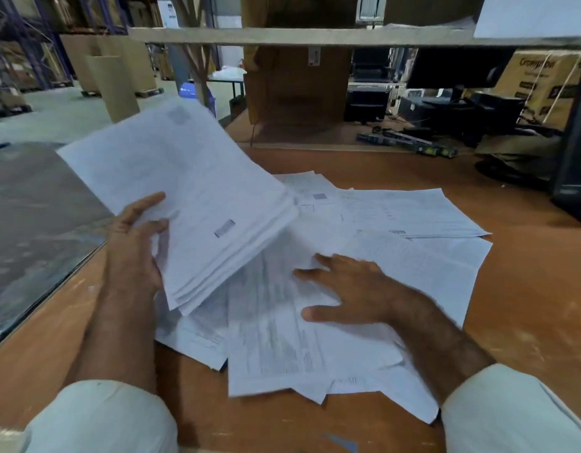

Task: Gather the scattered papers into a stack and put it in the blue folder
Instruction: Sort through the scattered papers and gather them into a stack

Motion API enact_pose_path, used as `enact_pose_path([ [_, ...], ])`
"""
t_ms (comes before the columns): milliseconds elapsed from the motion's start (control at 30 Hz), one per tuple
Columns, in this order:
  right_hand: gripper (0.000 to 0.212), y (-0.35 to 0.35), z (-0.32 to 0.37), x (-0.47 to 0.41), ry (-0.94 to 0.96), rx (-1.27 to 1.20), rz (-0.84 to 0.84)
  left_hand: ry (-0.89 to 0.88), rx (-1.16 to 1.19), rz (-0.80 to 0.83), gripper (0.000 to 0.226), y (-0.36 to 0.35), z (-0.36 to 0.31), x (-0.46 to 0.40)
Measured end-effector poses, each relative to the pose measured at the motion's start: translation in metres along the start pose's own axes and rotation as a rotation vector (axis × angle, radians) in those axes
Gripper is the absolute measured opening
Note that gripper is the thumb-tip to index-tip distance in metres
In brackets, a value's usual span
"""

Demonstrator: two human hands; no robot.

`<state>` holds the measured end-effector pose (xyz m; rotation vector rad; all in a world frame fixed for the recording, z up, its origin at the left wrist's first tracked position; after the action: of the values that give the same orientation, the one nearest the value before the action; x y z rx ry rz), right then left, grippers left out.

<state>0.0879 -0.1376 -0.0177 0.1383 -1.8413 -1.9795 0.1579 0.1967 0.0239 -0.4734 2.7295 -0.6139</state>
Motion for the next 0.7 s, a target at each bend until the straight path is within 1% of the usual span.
enact_pose_path([
  [100,0.091,0.006,-0.053,0.013,-0.196,-0.103,0.03,0.097,-0.123,0.203,0.044,-0.035,0.016,0.013],
  [167,0.095,0.013,-0.088,0.025,-0.321,-0.199,-0.012,0.121,-0.218,0.331,0.042,-0.053,0.029,0.023],
  [233,0.101,0.021,-0.112,0.035,-0.419,-0.276,-0.111,0.131,-0.316,0.409,0.044,-0.063,0.041,0.03],
  [267,0.104,0.027,-0.121,0.039,-0.456,-0.31,-0.178,0.142,-0.342,0.422,0.045,-0.064,0.046,0.031],
  [300,0.101,0.031,-0.128,0.044,-0.488,-0.358,-0.245,0.152,-0.346,0.433,0.045,-0.066,0.049,0.033],
  [333,0.091,0.034,-0.131,0.049,-0.502,-0.434,-0.317,0.158,-0.342,0.439,0.043,-0.066,0.05,0.035],
  [400,0.063,0.033,-0.141,0.054,-0.491,-0.645,-0.423,0.166,-0.327,0.455,0.04,-0.068,0.05,0.039],
  [433,0.051,0.03,-0.147,0.055,-0.469,-0.737,-0.446,0.168,-0.325,0.463,0.039,-0.069,0.049,0.04],
  [467,0.042,0.032,-0.149,0.056,-0.425,-0.795,-0.466,0.167,-0.33,0.463,0.038,-0.069,0.049,0.04],
  [500,0.036,0.038,-0.148,0.058,-0.388,-0.802,-0.493,0.166,-0.334,0.462,0.038,-0.069,0.049,0.04],
  [567,0.033,0.059,-0.146,0.067,-0.327,-0.847,-0.607,0.167,-0.338,0.465,0.04,-0.068,0.051,0.038],
  [600,0.035,0.072,-0.145,0.077,-0.286,-0.958,-0.694,0.168,-0.344,0.459,0.043,-0.067,0.053,0.037],
  [700,0.041,0.099,-0.15,0.107,-0.118,-1.389,-0.944,0.153,-0.335,0.438,0.049,-0.062,0.055,0.032],
])
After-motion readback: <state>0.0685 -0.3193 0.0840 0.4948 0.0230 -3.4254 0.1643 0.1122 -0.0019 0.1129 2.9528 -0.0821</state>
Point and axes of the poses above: each hand's wrist, its own x-axis away from the middle knuckle, its own y-axis out of the back of the hand, z = x × y, the point moved 8 cm from there along -x, towards the middle knuckle, and after that the axes turned 4 degrees about x, right-handed, at the moved point
